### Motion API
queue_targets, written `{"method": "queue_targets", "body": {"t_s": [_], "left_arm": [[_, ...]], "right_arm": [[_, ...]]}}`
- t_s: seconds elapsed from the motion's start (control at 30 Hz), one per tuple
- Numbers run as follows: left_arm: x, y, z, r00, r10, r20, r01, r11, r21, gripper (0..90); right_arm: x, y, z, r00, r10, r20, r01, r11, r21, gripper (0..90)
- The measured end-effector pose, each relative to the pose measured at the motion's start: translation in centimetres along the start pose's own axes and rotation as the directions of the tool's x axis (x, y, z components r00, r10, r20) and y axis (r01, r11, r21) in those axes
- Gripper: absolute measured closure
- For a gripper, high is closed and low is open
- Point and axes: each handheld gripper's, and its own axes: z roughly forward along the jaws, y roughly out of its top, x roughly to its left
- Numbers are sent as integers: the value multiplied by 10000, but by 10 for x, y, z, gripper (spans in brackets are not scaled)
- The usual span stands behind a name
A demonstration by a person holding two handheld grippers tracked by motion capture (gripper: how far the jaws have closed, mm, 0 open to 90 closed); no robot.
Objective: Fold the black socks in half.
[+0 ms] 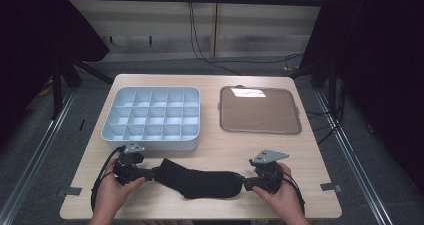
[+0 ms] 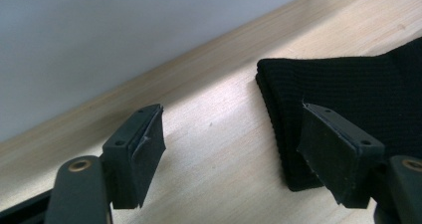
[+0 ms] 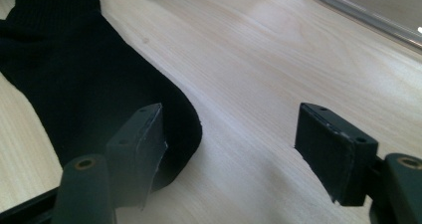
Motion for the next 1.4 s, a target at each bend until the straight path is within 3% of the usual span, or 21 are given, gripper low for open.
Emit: {"method": "queue_targets", "body": {"t_s": [0.07,0.3,0.63,0.67,0.83,1.0,1.4], "left_arm": [[0,1,1,10000,-39,-30,39,10000,-13,260],[-4,3,4,10000,-32,-1,32,9999,128,277],[-8,4,6,10000,-62,48,60,9995,309,321],[-9,6,5,10000,74,47,-76,9992,403,326],[-14,6,9,9999,41,149,-50,9978,656,339],[-19,10,11,9993,361,32,-363,9941,1024,371],[-23,13,17,9998,152,163,-173,9905,1364,391]], "right_arm": [[3,1,1,9998,-199,-77,200,9998,69,281],[6,3,1,9997,-191,-140,192,9998,88,290],[12,-3,18,9975,-633,-308,650,9964,548,291],[12,-4,19,9972,-681,-295,698,9956,630,291],[12,-5,20,9975,-640,-308,658,9959,615,290],[12,-7,21,9976,-618,-328,638,9957,665,290],[11,-12,21,9982,-479,-356,497,9975,506,288]]}}
